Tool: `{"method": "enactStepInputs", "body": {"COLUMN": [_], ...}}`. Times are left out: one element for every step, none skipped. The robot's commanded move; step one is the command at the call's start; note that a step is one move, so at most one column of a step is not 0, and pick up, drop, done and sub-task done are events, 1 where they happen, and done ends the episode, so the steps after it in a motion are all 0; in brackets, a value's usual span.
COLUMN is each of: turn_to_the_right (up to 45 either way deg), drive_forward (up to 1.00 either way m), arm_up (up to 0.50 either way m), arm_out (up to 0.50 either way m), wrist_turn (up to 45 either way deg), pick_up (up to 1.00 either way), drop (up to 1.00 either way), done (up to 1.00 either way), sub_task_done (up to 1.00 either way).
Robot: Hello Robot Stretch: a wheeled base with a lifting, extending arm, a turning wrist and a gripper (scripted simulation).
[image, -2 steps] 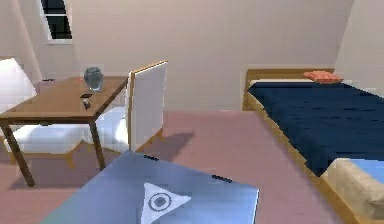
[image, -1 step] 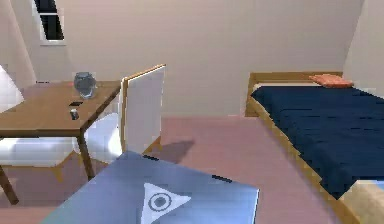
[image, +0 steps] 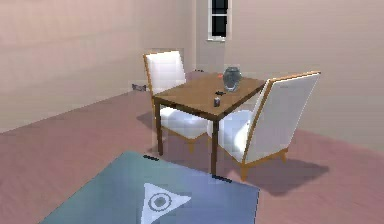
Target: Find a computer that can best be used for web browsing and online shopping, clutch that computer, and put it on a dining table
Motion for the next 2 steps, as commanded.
{"method": "enactStepInputs", "body": {"turn_to_the_right": [0.0, -36.0], "drive_forward": [0.6, 0.0], "arm_up": [0.0, 0.0], "arm_out": [0.0, 0.0], "wrist_turn": [0.0, 0.0], "pick_up": [0.0, 0.0], "drop": [0.0, 0.0], "done": [0.0, 0.0], "sub_task_done": [0.0, 0.0]}}
